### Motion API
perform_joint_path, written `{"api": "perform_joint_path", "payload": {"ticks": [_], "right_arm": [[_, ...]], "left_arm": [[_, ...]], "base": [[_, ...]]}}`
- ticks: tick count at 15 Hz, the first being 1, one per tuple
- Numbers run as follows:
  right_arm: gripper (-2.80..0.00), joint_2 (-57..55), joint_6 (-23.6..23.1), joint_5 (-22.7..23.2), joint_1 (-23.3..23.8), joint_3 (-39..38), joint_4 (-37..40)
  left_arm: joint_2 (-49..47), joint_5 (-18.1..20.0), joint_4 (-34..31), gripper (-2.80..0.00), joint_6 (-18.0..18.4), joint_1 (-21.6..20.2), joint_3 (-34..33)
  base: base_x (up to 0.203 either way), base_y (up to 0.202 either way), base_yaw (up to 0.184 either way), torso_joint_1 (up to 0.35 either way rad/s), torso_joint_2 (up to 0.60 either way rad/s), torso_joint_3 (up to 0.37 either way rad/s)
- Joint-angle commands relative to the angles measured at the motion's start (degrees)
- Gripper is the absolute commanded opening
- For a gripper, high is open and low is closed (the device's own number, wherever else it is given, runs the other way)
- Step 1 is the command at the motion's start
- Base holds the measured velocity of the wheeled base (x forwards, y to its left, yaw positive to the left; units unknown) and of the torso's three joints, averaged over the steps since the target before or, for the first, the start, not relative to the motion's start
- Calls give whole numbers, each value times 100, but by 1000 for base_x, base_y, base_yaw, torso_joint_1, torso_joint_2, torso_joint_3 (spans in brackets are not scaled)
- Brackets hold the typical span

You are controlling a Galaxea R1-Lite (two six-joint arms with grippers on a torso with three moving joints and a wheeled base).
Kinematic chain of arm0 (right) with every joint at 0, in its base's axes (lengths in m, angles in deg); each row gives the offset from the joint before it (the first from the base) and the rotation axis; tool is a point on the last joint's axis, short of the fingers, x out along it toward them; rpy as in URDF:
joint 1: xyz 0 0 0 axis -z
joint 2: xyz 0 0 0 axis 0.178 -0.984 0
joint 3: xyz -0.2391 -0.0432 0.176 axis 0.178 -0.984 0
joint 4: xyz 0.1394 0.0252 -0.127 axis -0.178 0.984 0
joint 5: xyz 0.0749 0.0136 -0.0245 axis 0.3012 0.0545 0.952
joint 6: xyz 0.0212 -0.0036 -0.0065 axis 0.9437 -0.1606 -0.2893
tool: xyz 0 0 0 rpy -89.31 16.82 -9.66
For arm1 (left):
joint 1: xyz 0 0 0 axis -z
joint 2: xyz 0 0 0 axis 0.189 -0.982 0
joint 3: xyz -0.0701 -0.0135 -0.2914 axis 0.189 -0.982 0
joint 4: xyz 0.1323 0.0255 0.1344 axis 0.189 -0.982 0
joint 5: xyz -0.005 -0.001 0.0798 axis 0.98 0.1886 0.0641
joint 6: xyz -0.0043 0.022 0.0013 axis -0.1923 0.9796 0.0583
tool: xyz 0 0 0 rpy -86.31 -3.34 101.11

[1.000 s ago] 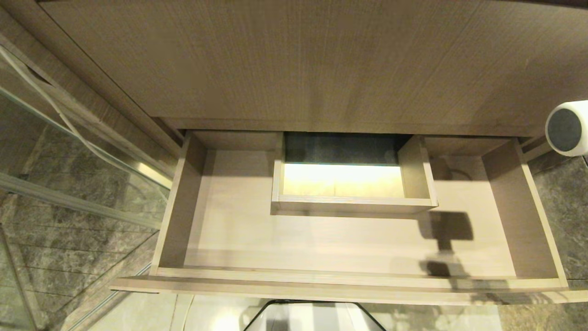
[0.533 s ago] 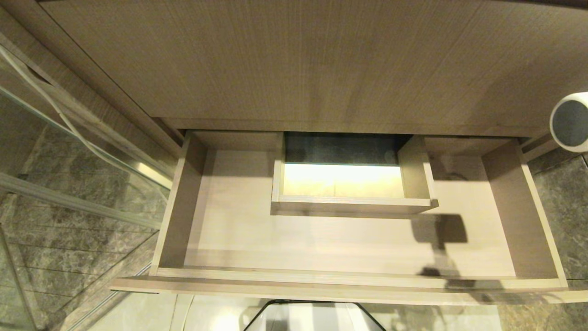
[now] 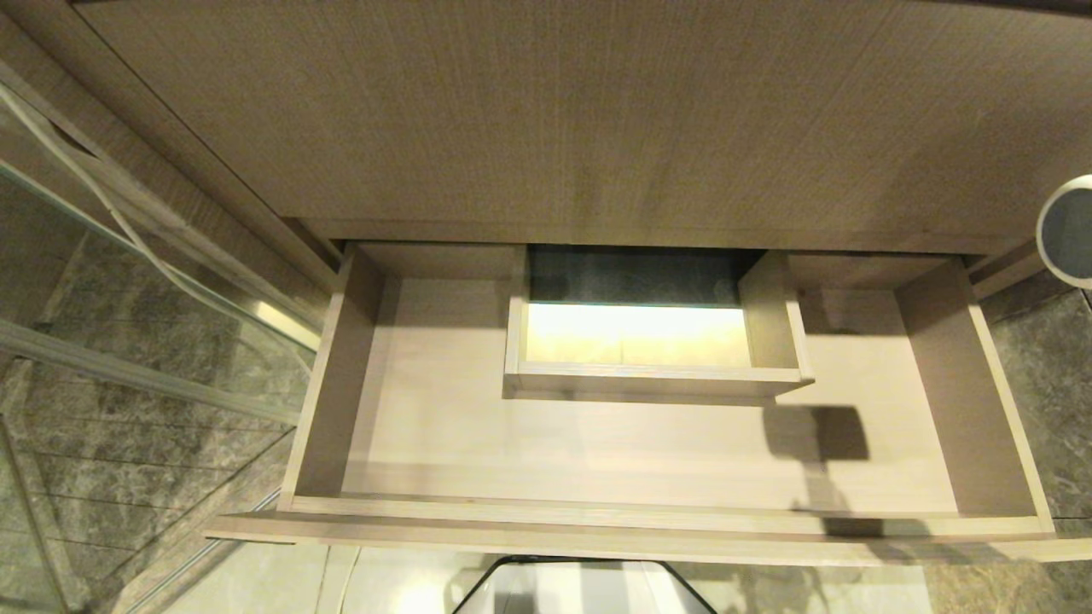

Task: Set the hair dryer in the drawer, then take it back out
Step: Place it on the countertop

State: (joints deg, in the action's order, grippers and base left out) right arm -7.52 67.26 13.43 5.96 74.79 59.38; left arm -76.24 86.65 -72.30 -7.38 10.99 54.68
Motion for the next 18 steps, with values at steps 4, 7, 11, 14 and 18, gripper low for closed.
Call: {"api": "perform_joint_path", "payload": {"ticks": [4, 7, 11, 14, 18], "right_arm": [[-280, 1177, -8, -5, -67, 218, 1249], [-280, 1698, -2, -12, -107, 498, 2003], [-280, 2098, -9, -4, -107, 494, 2006], [-280, 2099, -22, -3, -95, 484, 1972], [-280, 2097, -35, 4, -84, 491, 1991]], "left_arm": [[0, 0, 1, -280, 0, -1, -9], [0, 0, 1, -280, 0, -1, -9], [0, 0, 1, -280, 0, -1, -9], [0, 0, 1, -280, 0, -1, -9], [0, 0, 1, -280, 0, -1, -9]], "base": [[0, 0, 0, 0, 0, 0], [0, 0, 0, 0, 0, 0], [0, 0, 0, 0, 0, 0], [0, 0, 0, 0, 0, 0], [0, 0, 0, 0, 0, 0]]}}
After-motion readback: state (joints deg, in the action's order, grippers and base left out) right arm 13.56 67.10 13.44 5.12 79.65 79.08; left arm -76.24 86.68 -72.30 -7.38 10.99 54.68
